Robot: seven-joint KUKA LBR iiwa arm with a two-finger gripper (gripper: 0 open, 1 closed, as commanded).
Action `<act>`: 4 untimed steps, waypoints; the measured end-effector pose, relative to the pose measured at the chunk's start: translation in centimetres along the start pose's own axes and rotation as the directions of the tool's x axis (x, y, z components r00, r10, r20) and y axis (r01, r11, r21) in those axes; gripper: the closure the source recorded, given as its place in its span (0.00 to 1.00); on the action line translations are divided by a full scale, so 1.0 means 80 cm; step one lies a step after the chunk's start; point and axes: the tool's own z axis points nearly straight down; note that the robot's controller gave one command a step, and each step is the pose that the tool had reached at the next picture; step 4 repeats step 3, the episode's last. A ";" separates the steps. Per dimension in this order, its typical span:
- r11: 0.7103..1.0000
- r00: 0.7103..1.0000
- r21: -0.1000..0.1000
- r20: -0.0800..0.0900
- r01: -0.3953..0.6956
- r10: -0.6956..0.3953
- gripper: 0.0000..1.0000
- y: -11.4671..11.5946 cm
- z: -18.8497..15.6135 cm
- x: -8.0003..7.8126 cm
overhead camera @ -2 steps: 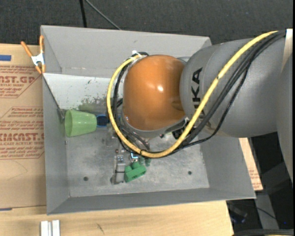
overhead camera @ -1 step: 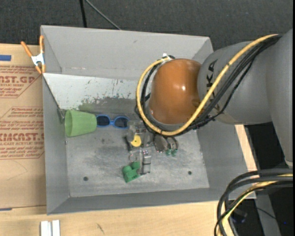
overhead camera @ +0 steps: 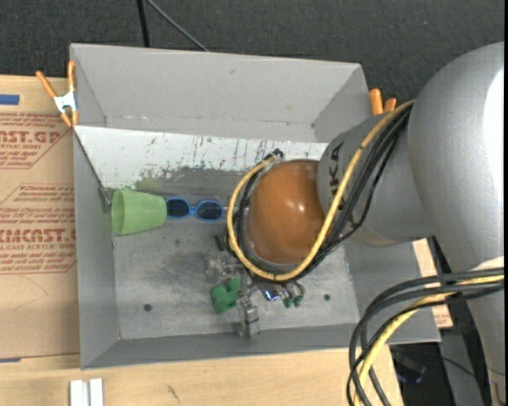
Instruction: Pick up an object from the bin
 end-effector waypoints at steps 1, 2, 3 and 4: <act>1.000 1.000 -0.001 0.001 -0.001 0.001 1.00 0.000 -0.002 -0.001; 1.000 1.000 0.001 0.009 0.018 -0.018 1.00 0.032 -0.146 -0.033; 0.999 0.999 0.002 0.012 0.046 -0.046 1.00 0.031 -0.257 -0.082; 0.999 0.999 0.002 0.012 0.046 -0.046 1.00 0.031 -0.257 -0.082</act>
Offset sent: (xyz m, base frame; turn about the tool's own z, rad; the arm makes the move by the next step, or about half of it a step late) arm 0.0000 0.0000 0.0000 0.0000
